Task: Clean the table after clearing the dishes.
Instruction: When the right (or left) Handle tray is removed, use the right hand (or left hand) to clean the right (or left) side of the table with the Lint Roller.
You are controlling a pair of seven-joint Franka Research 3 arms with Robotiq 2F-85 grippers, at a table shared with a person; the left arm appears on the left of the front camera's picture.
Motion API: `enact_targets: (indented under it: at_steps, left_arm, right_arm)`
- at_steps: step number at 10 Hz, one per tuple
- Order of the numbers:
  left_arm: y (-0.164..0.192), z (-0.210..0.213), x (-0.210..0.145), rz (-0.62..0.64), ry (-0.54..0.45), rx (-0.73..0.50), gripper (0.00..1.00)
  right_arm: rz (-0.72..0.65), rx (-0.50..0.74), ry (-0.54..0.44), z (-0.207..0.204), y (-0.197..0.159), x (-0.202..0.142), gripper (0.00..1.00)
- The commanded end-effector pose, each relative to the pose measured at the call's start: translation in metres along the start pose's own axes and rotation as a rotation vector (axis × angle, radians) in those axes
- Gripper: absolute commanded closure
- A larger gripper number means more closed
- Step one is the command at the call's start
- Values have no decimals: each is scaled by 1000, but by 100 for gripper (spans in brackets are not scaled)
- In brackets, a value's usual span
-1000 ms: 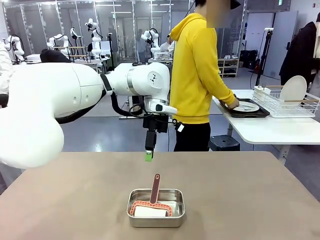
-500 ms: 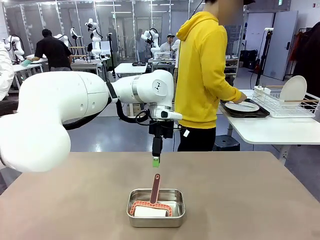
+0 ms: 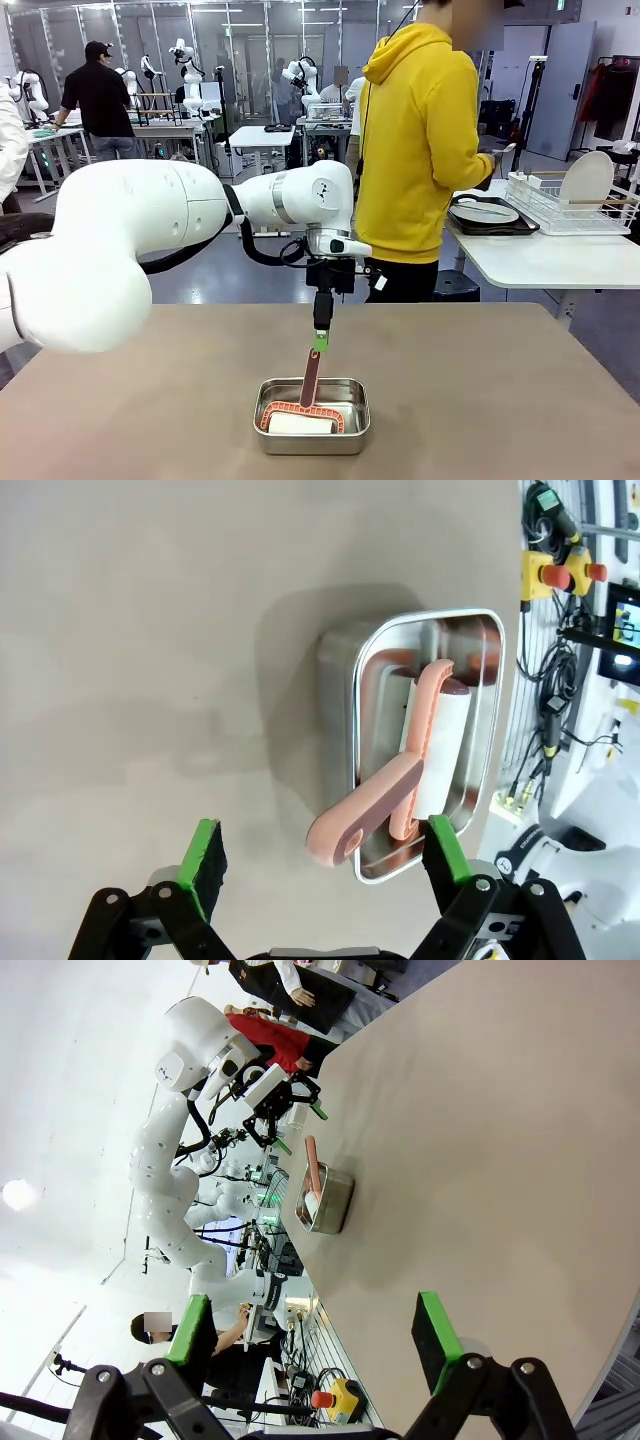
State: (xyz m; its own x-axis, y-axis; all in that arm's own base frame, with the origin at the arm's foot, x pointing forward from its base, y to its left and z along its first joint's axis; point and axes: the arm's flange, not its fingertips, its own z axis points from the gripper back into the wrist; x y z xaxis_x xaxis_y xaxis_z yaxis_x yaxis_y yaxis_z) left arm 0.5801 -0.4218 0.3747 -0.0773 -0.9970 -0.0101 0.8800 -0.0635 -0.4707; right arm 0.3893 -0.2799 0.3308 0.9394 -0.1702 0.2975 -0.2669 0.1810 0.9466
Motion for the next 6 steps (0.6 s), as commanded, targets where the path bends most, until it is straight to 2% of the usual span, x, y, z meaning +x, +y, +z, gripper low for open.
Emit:
enact_targets:
  at_steps: [1, 6]
  left_arm:
    - [-1, 1, -1, 35, -27, -23, 0]
    - [-4, -18, -15, 41, -24, -104, 0]
  right_arm:
    - [10, 2, -4, 0, 3, -2, 0]
    - [10, 2, -4, 0, 3, -2, 0]
